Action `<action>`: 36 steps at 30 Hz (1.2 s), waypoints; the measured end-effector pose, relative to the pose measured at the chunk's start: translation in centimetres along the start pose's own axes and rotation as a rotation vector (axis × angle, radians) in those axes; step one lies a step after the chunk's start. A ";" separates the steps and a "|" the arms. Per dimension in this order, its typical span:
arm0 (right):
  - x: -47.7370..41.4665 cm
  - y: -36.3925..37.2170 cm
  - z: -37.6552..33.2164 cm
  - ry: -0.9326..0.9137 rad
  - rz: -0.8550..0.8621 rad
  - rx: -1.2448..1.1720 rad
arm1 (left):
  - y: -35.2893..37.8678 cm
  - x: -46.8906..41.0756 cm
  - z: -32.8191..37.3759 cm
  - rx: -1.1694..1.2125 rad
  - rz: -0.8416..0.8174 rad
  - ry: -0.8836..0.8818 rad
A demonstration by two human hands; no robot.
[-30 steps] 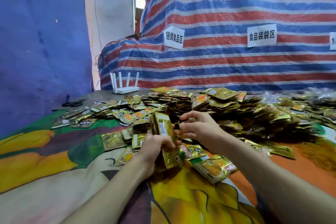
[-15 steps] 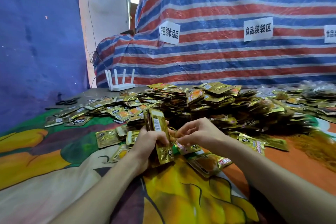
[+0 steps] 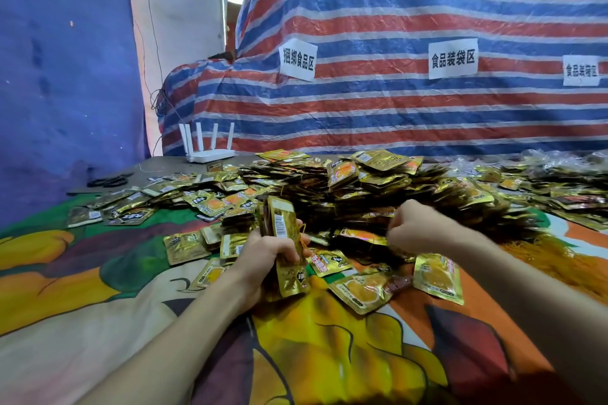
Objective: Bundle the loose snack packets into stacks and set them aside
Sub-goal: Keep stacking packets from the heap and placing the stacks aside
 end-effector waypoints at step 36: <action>2.0 3.4 -8.2 -0.229 0.020 -0.363 | 1.4 1.5 0.4 -0.078 0.025 -0.025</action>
Point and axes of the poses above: each hand's wrist, its own x-axis away from the middle knuckle, its own y-axis out of the palm, z = x × y, the point moved 1 cm from there along -x, towards the middle knuckle, and after that the axes turned 12 degrees about -y, right-handed, at the moved point
